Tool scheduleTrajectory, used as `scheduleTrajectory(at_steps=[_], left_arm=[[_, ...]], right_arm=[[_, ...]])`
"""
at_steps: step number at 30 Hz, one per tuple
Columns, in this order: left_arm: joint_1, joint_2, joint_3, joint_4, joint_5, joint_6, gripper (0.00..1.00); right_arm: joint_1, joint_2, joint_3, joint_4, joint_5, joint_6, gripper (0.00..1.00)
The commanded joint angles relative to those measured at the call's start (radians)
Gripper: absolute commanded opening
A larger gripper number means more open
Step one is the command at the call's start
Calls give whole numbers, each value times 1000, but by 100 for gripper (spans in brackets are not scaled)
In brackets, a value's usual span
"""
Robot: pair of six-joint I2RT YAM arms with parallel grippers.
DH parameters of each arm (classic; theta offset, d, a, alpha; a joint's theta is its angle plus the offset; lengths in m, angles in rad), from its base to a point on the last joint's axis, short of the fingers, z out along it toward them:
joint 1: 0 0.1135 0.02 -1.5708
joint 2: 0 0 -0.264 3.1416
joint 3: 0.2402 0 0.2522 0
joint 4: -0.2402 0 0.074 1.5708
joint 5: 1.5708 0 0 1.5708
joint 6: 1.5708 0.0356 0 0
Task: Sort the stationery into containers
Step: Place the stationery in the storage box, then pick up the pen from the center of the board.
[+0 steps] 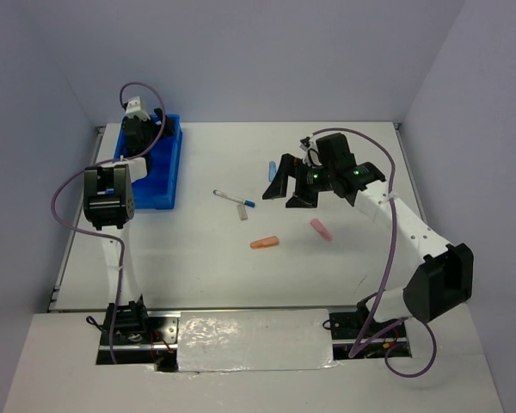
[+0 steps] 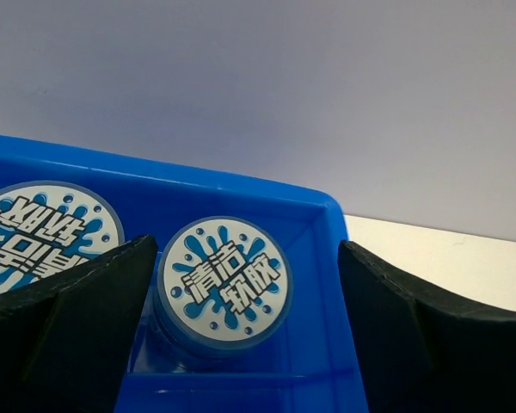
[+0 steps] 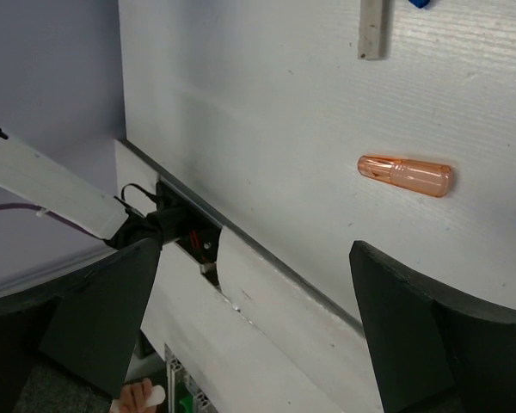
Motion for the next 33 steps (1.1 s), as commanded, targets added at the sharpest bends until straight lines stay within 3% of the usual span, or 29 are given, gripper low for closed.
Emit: scheduleTrajectory(at_steps=[1,3,6,7,11,12,14,17,19,21,22,26,30,33], left_arm=[[7,-133,62,-29,28,-37,99],[12,-165,103,-122,28,-43,99],[15,-252,174,-412,13,-52,99],[13,-301,232,-631,-33,-42,99],[18,-447,291,-1120,-113,-86,99],[23,-482,271,-1174,-113,-130,99],[27,-594,150,-1219,-51,-183,99],[38,-754,-136,-1093,182,-362,99],[20,-809,-226,-980,262,-470,99],[-15,-813,-227,-1015,238,-442,99],[-60,-805,-201,-1119,209,-413,99],[-152,-822,-107,-1368,-48,-344,99],[-158,-918,-163,-1498,-107,-332,99],[-158,-1012,-241,-1488,-109,-287,99]], right_arm=[[11,9,63,31,-20,-2,100],[11,21,68,42,-16,-9,100],[11,71,121,-2,62,-58,100],[11,116,167,-42,125,-84,100],[10,238,267,-123,300,-127,100],[11,260,310,-136,332,-143,100],[13,329,357,-183,461,-150,100],[11,410,408,-200,545,-199,100],[10,484,463,-208,587,-232,100],[10,539,528,-203,605,-276,99],[10,603,555,-206,612,-290,99],[-4,775,748,-225,664,-341,95],[-26,950,877,-232,647,-330,91],[-24,1039,976,-245,635,-348,86]])
